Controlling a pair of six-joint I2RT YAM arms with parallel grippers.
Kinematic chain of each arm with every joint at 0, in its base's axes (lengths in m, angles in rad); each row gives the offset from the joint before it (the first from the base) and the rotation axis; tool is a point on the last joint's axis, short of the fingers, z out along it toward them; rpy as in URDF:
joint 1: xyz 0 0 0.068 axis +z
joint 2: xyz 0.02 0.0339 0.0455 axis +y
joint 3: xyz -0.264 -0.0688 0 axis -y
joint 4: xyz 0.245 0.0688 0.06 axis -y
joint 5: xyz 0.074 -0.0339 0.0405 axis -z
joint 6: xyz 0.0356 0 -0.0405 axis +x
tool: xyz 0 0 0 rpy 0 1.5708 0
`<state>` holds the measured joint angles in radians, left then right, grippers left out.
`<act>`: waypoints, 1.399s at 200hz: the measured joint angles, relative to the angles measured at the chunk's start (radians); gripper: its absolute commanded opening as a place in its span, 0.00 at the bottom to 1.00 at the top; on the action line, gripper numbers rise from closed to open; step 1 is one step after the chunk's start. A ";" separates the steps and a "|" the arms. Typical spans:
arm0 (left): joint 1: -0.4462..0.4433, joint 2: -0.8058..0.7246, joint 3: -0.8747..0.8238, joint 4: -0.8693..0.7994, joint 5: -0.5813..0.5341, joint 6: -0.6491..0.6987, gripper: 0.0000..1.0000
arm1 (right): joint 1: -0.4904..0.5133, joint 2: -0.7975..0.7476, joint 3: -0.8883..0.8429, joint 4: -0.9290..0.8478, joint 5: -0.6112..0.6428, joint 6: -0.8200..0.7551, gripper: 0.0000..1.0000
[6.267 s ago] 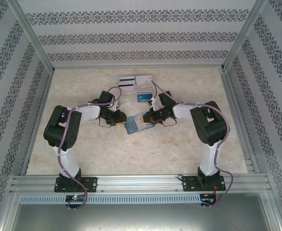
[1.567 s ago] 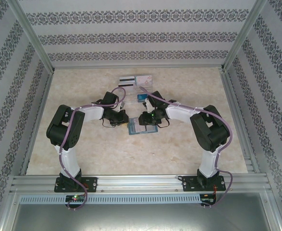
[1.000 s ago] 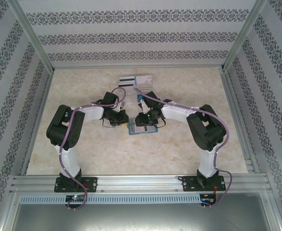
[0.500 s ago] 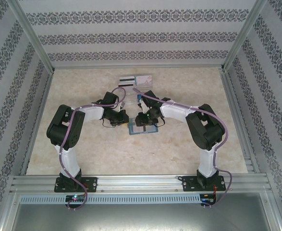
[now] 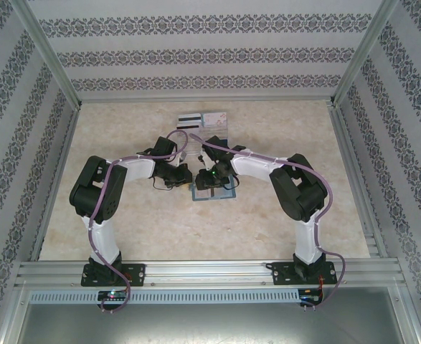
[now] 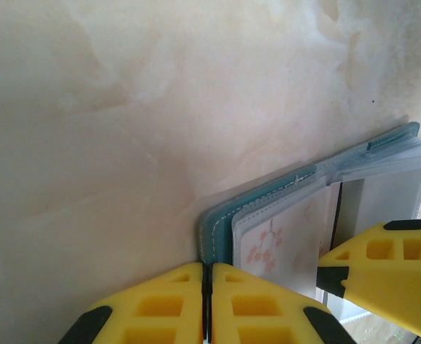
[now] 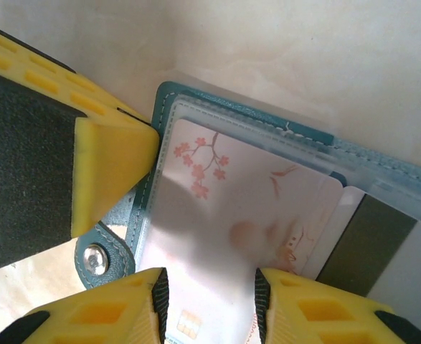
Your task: Put the credit cards into the card holder
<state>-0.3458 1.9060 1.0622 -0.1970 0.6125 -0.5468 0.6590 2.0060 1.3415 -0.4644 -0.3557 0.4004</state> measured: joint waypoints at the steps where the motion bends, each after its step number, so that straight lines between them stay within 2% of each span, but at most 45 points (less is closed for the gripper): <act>1: 0.000 0.000 0.000 0.000 0.000 0.000 0.10 | 0.000 0.000 0.000 0.000 0.000 0.000 0.40; 35: 0.000 0.000 0.000 0.000 0.000 0.001 0.10 | -0.007 -0.020 -0.017 0.006 -0.008 0.000 0.42; 69: 0.000 0.000 0.000 0.000 0.000 0.001 0.10 | -0.051 -0.118 -0.082 0.014 -0.030 0.005 0.44; 107: 0.000 0.000 0.000 0.000 0.000 0.001 0.10 | -0.218 -0.255 -0.220 0.068 -0.057 0.027 0.49; 139: 0.000 0.000 0.000 0.000 0.000 0.001 0.10 | -0.335 -0.271 -0.329 0.088 -0.087 0.049 0.53; 219: 0.000 0.000 0.000 0.000 0.000 0.000 0.10 | -0.284 -0.182 -0.324 0.147 -0.182 0.103 0.54; 280: 0.000 0.000 0.000 0.000 0.000 0.000 0.10 | -0.283 -0.180 -0.322 0.186 -0.224 0.166 0.53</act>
<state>-0.3458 1.9060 1.0626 -0.1974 0.6128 -0.5465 0.3759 1.8263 1.0191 -0.2787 -0.5797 0.5659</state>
